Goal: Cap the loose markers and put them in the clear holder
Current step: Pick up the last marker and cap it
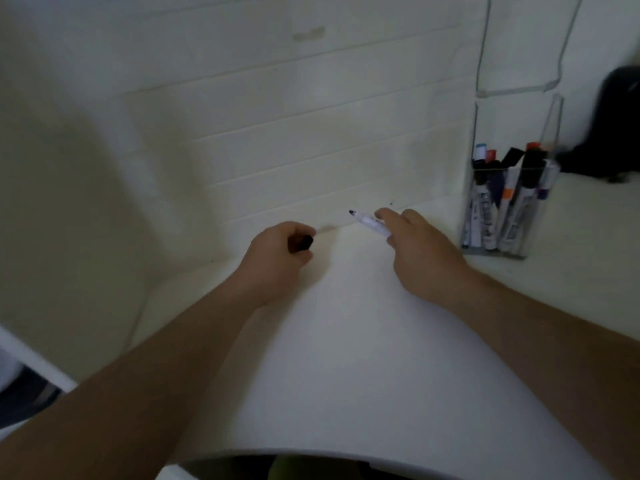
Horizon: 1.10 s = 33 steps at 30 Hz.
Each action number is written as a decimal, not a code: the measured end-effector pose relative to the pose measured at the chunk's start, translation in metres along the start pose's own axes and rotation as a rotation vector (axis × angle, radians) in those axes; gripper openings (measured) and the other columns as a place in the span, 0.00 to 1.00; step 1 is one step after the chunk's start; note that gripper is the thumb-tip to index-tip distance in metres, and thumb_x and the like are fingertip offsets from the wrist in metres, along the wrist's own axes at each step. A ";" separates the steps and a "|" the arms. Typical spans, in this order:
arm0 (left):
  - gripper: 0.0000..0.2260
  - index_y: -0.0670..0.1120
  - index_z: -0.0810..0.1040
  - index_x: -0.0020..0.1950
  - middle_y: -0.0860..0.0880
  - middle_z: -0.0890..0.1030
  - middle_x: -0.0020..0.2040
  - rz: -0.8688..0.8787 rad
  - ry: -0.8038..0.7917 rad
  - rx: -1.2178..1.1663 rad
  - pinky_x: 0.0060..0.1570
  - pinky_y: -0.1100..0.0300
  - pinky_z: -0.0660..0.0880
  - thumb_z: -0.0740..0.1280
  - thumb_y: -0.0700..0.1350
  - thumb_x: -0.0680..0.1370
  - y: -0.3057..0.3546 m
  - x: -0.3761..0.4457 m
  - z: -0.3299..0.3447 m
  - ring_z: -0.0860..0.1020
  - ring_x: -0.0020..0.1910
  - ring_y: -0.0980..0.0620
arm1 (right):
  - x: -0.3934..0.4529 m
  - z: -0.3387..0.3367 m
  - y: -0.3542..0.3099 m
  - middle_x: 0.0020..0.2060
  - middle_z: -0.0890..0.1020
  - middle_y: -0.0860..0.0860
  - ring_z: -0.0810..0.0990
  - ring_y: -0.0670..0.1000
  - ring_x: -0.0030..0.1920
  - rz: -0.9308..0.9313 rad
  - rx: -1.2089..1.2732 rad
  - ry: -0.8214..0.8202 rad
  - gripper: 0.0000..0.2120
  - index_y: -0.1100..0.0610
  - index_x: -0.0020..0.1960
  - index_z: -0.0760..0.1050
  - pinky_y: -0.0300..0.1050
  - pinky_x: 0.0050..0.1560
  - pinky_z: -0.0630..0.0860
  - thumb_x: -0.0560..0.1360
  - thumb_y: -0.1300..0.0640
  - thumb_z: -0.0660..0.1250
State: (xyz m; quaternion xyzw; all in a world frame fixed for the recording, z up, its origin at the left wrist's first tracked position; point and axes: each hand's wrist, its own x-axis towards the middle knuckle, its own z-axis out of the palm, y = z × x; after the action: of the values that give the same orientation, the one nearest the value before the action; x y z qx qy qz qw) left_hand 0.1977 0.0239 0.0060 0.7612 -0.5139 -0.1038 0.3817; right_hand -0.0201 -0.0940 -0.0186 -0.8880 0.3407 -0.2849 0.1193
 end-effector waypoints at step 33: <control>0.12 0.56 0.84 0.58 0.56 0.84 0.48 0.462 -0.085 0.092 0.53 0.59 0.74 0.72 0.49 0.76 0.009 0.027 0.044 0.79 0.50 0.56 | 0.007 0.008 0.031 0.39 0.75 0.45 0.71 0.44 0.42 -0.066 -0.001 0.025 0.10 0.36 0.54 0.77 0.34 0.39 0.60 0.79 0.41 0.58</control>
State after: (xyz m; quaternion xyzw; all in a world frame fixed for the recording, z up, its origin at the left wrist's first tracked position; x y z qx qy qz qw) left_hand 0.1791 -0.0223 -0.0118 0.6349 -0.6944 -0.0221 0.3380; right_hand -0.0275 -0.1213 -0.0347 -0.8951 0.3126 -0.2999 0.1051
